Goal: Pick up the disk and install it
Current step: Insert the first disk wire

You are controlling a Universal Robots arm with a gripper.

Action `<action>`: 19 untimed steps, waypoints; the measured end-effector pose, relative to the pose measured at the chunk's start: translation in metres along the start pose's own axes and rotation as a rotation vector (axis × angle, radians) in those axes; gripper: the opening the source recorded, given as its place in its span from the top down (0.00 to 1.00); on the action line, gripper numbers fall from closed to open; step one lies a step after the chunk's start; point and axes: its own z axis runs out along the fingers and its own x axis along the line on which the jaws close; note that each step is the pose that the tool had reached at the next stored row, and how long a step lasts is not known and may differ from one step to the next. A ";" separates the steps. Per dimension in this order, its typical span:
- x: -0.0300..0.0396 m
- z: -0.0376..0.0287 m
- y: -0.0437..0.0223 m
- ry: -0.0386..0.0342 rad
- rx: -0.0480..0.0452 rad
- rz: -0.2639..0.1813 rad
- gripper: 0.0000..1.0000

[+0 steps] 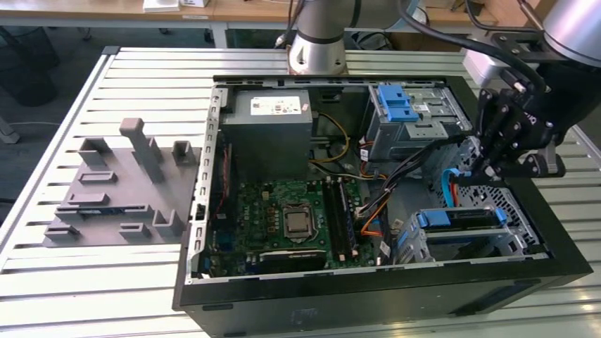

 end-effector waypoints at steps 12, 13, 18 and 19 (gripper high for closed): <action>0.0051 0.0014 -0.0001 0.0001 -0.0001 0.000 0.84; 0.0051 0.0014 -0.0001 0.0002 -0.0027 0.000 0.84; 0.0060 0.0018 -0.0007 0.0006 -0.0178 0.000 0.84; 0.0069 0.0020 -0.0007 0.0005 -0.0181 0.000 0.84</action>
